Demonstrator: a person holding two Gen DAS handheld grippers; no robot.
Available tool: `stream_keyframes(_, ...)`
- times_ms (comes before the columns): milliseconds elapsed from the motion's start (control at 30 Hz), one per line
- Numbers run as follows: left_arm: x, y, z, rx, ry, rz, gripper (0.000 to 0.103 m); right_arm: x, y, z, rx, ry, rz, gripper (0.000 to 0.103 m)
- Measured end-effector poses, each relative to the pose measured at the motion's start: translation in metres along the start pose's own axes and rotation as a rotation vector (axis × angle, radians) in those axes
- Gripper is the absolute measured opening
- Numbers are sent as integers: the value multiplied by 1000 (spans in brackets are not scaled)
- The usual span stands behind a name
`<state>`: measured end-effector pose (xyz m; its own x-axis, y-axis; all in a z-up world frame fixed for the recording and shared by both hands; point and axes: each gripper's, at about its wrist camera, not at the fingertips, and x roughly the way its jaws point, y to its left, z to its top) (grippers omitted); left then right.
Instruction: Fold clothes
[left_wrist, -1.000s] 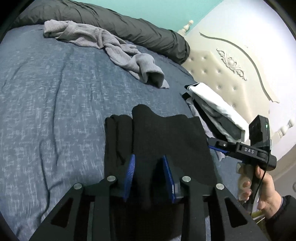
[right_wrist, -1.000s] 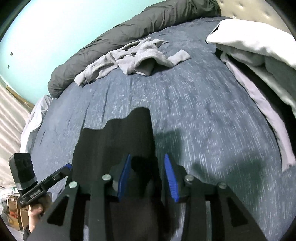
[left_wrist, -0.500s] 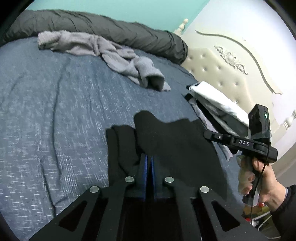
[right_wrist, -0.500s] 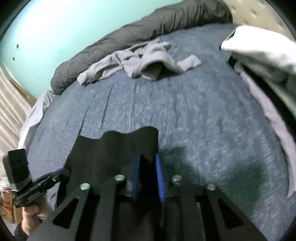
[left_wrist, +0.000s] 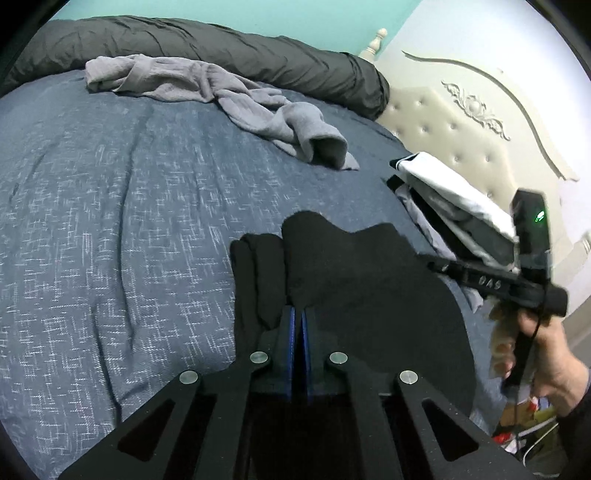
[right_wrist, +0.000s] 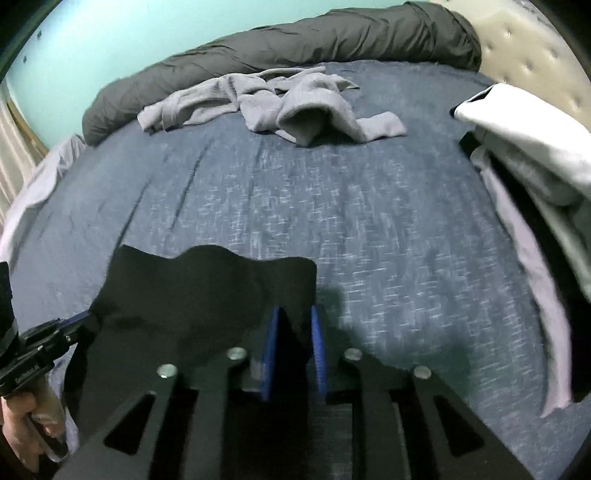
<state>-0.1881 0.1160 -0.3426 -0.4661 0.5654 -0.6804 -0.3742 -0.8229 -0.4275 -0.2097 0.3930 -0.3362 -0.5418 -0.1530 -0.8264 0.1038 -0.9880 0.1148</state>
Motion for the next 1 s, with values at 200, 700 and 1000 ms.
stream_keyframes(200,-16,1,3,-14,-30,14,9,-53,23,-9,-48,-106,56,29)
stream_keyframes(700,-38,3,-1,0,-41,7,9,3,59,-51,-41,54,79,16)
stream_keyframes(1000,-35,-6,-4,23,-36,-7,9,-30,57,-38,6,-54,109,16)
